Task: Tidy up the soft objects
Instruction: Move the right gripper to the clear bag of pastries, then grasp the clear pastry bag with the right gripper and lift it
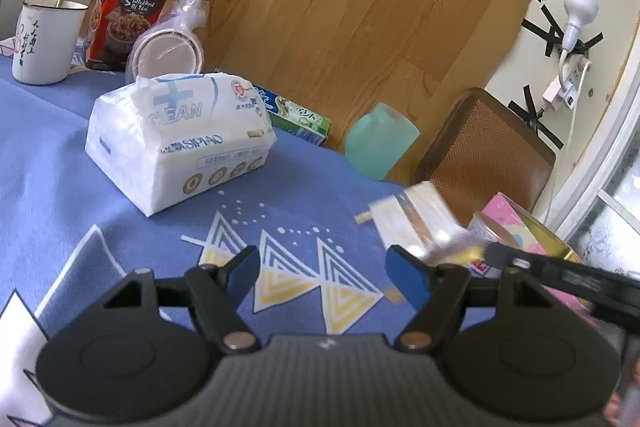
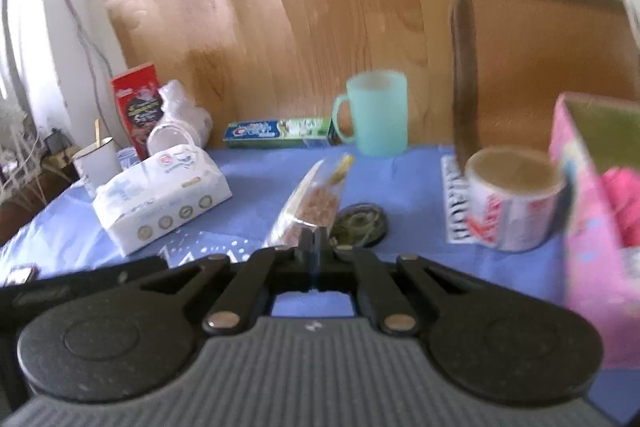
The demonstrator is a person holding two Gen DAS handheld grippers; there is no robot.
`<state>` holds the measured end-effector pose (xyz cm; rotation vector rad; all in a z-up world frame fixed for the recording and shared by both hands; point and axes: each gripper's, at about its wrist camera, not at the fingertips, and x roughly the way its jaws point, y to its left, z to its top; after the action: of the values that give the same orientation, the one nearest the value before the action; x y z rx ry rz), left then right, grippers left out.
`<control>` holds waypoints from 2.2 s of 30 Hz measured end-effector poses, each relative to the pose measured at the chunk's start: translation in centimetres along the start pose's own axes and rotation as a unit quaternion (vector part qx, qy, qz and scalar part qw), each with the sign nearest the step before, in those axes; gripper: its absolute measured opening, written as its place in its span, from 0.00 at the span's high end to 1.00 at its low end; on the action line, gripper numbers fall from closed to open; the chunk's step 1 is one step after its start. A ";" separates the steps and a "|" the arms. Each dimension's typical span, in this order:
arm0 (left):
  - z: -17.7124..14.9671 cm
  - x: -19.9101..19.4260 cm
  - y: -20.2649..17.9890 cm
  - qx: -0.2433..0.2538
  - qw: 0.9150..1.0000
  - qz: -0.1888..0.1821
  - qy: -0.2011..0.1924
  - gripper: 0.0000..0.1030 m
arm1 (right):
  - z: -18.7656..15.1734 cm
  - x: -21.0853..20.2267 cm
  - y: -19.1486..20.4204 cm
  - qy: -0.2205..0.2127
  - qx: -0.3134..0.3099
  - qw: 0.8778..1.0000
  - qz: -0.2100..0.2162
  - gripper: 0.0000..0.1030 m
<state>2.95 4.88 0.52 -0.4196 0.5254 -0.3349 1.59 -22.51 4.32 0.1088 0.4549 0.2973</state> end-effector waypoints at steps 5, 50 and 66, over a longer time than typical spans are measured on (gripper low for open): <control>-0.1 0.0 -0.1 0.001 1.000 0.003 0.003 0.24 | -1.1 -6.6 0.0 -0.037 -0.075 0.996 -0.026 0.98; 0.1 0.0 0.4 -0.019 1.000 0.002 0.005 0.15 | -11.6 -5.0 9.9 -0.039 -0.494 0.866 -0.061 0.31; -0.2 0.4 0.2 -0.022 0.999 -0.016 0.043 0.11 | -5.8 -6.2 0.5 0.016 -0.132 0.991 -0.027 0.18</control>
<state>3.24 4.87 0.11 -0.4586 0.6121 -0.3741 -6.44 -23.69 1.77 -0.1662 0.4467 0.3049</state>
